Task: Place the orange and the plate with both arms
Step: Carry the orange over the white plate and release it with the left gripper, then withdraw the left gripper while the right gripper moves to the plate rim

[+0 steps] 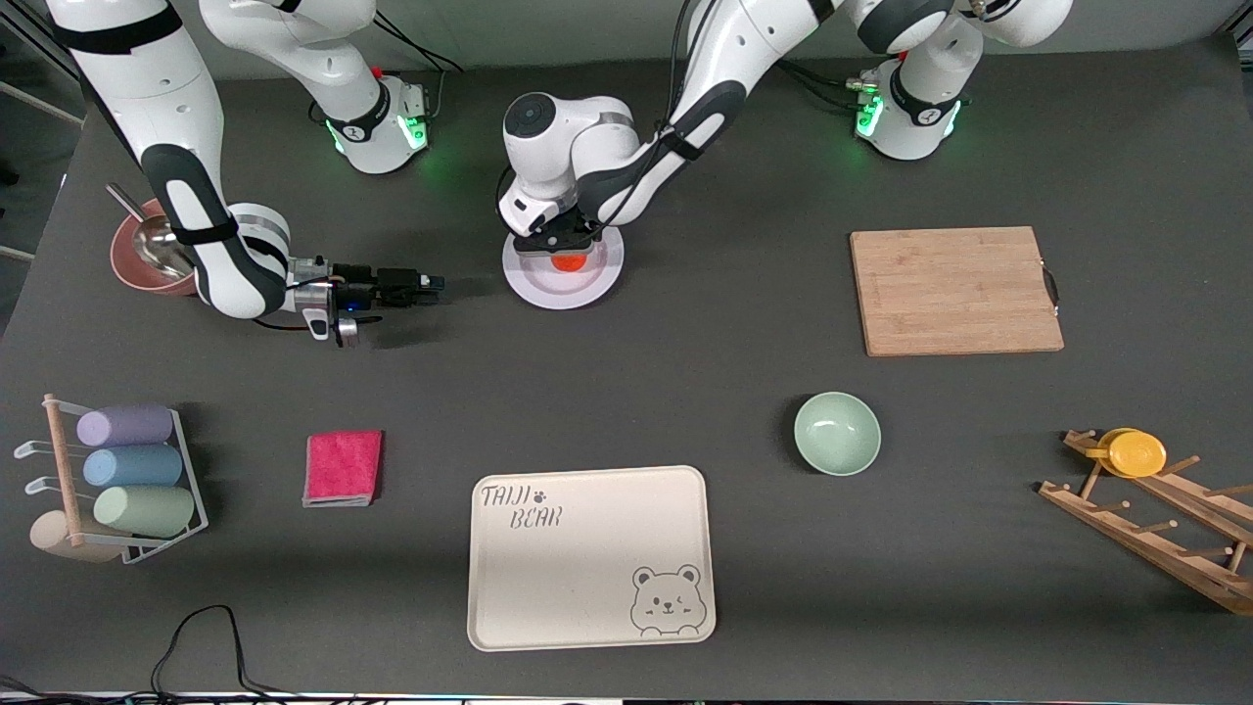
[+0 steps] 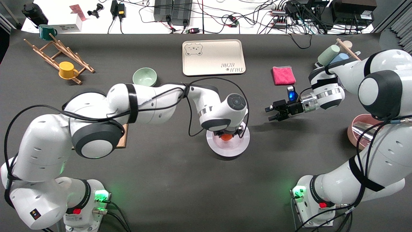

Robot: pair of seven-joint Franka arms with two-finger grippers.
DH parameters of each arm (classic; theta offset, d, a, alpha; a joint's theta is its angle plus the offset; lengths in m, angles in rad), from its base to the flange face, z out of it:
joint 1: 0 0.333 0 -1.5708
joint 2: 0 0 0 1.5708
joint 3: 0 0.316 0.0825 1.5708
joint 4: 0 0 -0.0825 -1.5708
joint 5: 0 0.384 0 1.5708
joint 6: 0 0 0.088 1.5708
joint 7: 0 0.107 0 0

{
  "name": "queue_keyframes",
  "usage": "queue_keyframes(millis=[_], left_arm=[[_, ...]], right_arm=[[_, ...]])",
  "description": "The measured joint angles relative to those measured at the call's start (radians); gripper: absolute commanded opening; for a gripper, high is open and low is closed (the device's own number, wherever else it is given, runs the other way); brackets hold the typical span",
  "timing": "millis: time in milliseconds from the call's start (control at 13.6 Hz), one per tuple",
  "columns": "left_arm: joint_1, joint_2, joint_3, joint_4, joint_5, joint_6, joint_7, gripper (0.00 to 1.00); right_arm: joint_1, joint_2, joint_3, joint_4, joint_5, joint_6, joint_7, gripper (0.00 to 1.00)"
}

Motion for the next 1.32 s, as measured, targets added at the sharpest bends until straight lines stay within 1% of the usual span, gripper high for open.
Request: queue_keyframes(millis=[74,221,441,589,736,883,1104,1177,1324], left_arm=[[-0.01,0.008,0.003,0.001,0.001,0.011,-0.008,0.59],[-0.021,0.013,0.006,0.002,0.005,0.021,-0.013,1.0],[-0.024,0.013,0.02,0.016,0.011,0.022,-0.013,1.0],[-0.018,0.01,0.033,0.047,0.014,0.016,-0.013,1.0],[0.013,-0.01,0.035,0.08,0.015,-0.035,-0.001,1.0],[0.061,-0.071,0.019,0.09,-0.015,-0.134,0.056,1.0],[0.155,-0.21,0.005,0.077,-0.134,-0.282,0.206,1.0],[0.2,-0.26,0.005,0.066,-0.172,-0.333,0.266,1.0],[0.324,-0.351,0.007,0.044,-0.226,-0.427,0.395,1.0]], right_arm=[[0.0,-0.003,0.001,-0.005,0.0,-0.005,-0.004,1.0],[0.0,-0.009,0.002,-0.013,0.001,-0.006,-0.028,1.0],[0.002,-0.01,0.005,-0.018,0.021,-0.027,-0.048,1.0],[0.015,-0.01,0.005,-0.02,0.05,-0.041,-0.059,1.0],[0.038,-0.01,0.005,-0.022,0.087,-0.042,-0.068,1.0],[0.064,-0.009,0.006,-0.026,0.128,-0.042,-0.092,1.0],[0.096,-0.005,0.006,-0.031,0.167,-0.042,-0.121,1.0],[0.106,-0.003,0.006,-0.033,0.181,-0.042,-0.132,1.0],[0.131,0.007,0.006,-0.038,0.221,-0.041,-0.172,1.0]])
